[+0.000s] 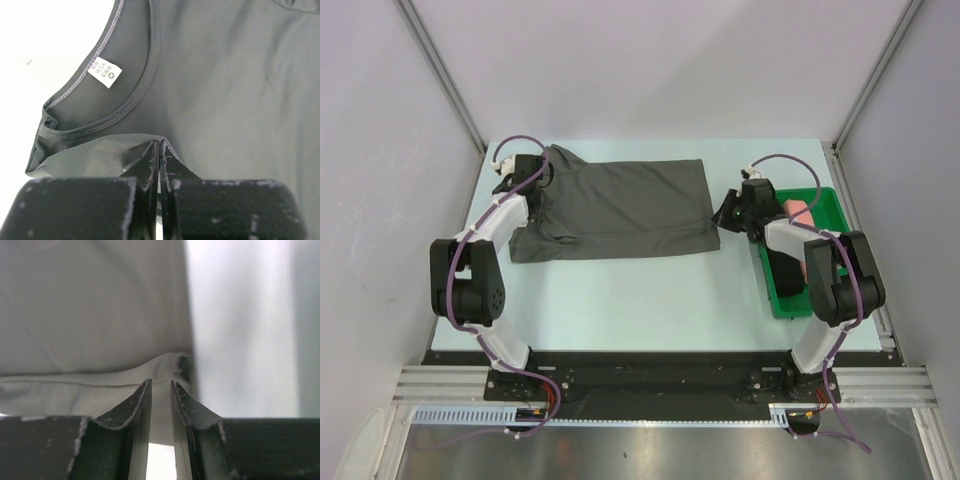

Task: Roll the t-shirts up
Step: Fold the T-shirt at the center of the board.

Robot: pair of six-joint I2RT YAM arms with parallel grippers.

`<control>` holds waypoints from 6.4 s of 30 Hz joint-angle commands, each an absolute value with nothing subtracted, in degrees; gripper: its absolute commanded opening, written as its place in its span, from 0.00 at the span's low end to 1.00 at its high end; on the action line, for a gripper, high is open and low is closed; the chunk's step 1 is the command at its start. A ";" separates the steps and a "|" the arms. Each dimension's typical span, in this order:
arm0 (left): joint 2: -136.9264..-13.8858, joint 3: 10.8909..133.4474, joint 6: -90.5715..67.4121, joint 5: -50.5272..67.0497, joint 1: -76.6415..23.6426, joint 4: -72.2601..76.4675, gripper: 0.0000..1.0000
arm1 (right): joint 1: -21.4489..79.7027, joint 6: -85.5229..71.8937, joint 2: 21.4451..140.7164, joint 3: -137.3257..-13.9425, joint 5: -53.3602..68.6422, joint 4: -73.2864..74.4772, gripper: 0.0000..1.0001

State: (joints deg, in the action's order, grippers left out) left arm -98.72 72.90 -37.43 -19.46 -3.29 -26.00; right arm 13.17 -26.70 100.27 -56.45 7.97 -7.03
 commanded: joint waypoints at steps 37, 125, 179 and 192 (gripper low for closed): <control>-98.17 75.85 -36.83 -19.34 -3.08 -24.87 0.00 | 16.44 -23.82 105.39 -57.65 2.46 -8.62 0.13; -82.17 43.68 -50.27 -11.86 10.81 -12.05 0.60 | 16.79 -34.19 98.53 -49.39 -1.49 -6.94 0.02; -68.92 38.16 -52.99 -35.95 8.26 -38.49 0.05 | 18.63 -33.83 72.45 -37.72 0.97 15.90 0.00; -59.68 40.25 -40.26 -26.28 2.65 -32.52 0.68 | 24.77 -30.77 63.61 -40.86 -7.29 19.25 0.57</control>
State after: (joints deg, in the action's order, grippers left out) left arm -61.25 37.34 -46.44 -29.80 6.87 -36.40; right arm 22.41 -33.65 62.67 -34.68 -1.61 19.68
